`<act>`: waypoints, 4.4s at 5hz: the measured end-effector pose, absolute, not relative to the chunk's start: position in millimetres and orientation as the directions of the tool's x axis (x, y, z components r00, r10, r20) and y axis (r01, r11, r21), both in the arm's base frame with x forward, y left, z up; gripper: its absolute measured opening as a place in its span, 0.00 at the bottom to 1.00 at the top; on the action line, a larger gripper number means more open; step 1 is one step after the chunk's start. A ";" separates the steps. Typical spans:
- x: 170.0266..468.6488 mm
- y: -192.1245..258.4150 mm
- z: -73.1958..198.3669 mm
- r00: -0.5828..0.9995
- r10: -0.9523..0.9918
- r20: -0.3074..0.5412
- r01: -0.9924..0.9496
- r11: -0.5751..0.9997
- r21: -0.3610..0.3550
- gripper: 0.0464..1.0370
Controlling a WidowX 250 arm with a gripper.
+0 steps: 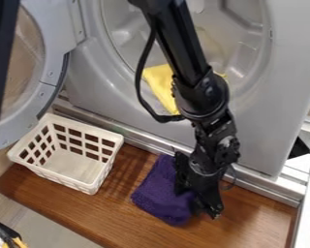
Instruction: Put the purple cloth in the white basket
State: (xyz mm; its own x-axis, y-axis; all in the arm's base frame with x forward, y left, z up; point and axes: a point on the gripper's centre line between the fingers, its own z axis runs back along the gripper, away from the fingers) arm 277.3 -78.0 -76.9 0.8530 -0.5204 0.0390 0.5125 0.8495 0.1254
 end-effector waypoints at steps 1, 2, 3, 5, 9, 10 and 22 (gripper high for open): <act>274.7 -76.1 -75.5 0.853 -0.521 0.037 0.514 0.850 0.115 0.31; 271.5 -76.4 -72.1 0.852 -0.522 0.031 0.517 0.850 0.105 0.26; 272.0 -83.5 -58.8 0.836 -0.546 0.044 0.541 0.836 0.089 0.23; 275.7 -89.5 4.0 0.809 -0.578 0.109 0.567 0.816 0.116 0.23; 262.7 2.3 78.9 0.913 -0.336 0.230 0.297 0.936 0.188 0.23; 267.5 17.3 64.7 0.931 -0.296 0.212 0.252 0.945 0.210 0.23; 273.8 67.3 -13.9 0.998 -0.011 0.055 -0.002 0.971 0.239 0.96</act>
State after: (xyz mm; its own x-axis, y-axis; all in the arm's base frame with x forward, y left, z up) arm 273.8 67.3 -13.9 0.9984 -0.0109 0.0547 -0.0025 0.9709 0.2394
